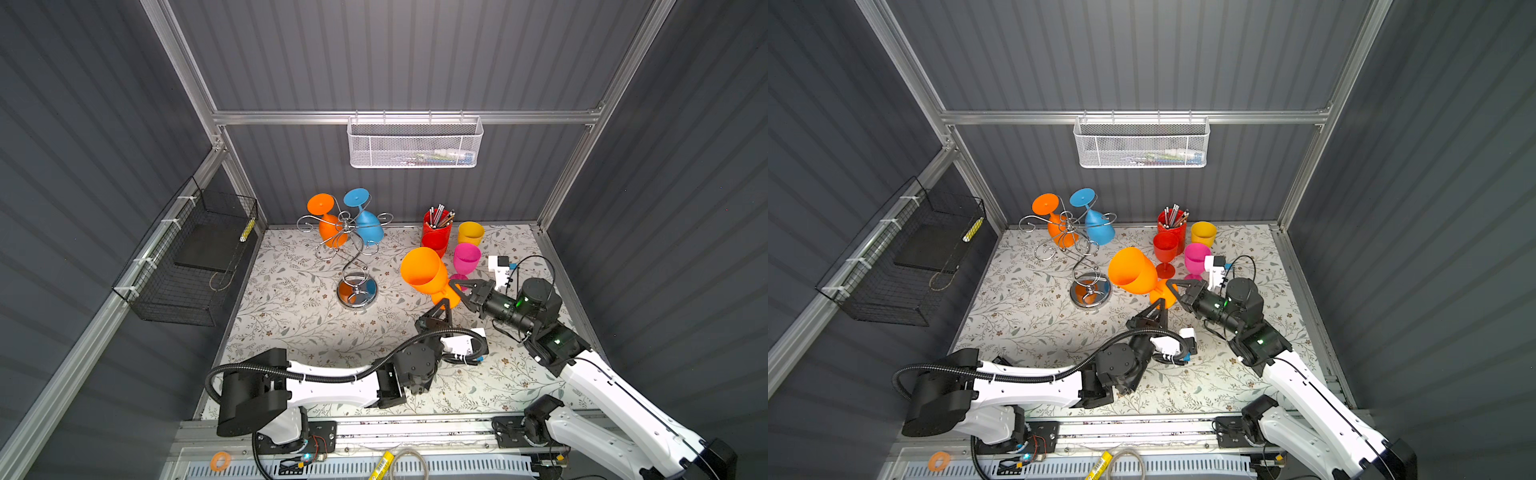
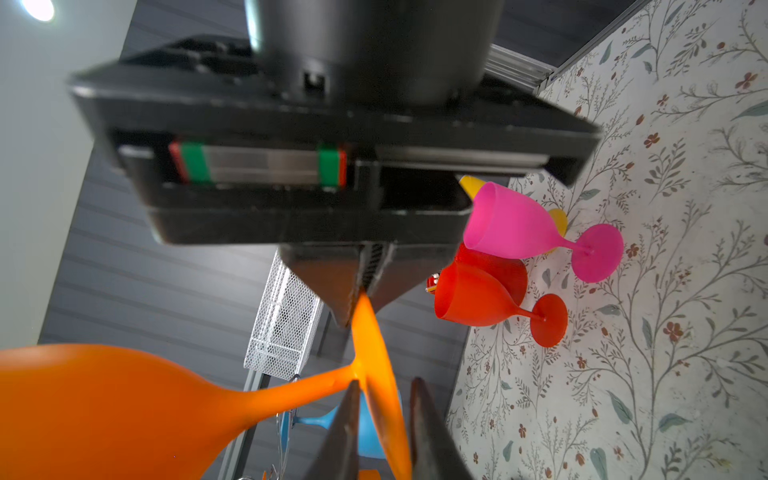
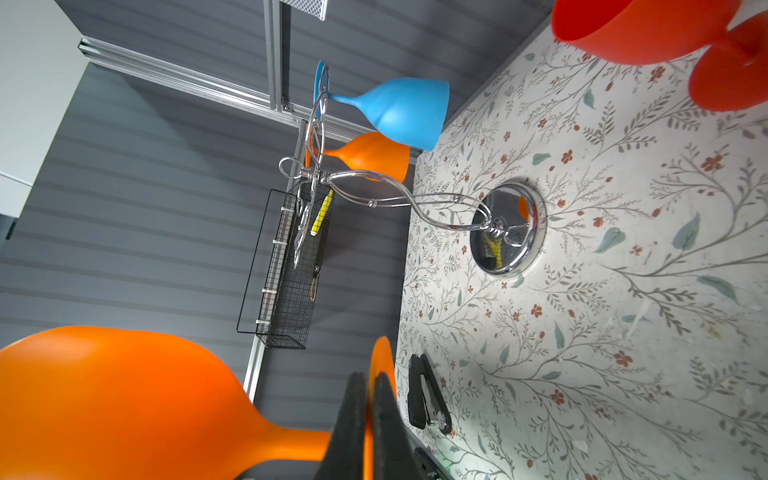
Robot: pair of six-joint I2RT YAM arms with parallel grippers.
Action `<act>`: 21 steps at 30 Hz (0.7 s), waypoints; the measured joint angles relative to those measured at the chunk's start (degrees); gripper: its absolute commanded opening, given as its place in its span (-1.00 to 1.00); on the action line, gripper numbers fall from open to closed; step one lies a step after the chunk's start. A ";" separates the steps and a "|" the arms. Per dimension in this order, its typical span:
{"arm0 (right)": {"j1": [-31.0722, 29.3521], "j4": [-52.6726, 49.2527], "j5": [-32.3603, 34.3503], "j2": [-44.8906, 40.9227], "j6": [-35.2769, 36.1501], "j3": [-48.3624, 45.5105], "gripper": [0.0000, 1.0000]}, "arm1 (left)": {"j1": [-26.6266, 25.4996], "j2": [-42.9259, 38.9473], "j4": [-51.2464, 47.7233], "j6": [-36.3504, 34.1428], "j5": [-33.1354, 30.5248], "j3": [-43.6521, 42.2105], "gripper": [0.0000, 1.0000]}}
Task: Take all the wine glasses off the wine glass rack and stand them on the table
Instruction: 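Lower the orange glass with the left gripper near the pink glass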
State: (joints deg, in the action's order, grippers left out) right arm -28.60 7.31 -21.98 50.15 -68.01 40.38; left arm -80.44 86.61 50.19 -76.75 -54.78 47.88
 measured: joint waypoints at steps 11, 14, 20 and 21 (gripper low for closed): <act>0.04 3.43 0.83 0.13 0.33 -2.25 -1.00 | -0.07 -1.14 -3.08 1.68 -0.35 1.07 0.03; -0.09 4.15 1.77 -0.52 0.31 -2.75 -1.00 | -0.07 -1.79 -4.81 2.73 -0.37 1.57 0.09; -0.11 4.92 4.70 -2.47 0.55 -3.34 -1.00 | -0.07 -3.41 -8.87 5.64 -0.57 2.73 0.18; -0.11 4.94 5.18 -2.67 0.59 -3.34 -1.00 | -0.07 -3.69 -9.75 6.38 -0.57 3.04 0.20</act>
State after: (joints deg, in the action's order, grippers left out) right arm -28.71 12.25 -16.80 47.48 -67.42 37.04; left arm -80.51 82.91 40.45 -70.37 -55.35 50.92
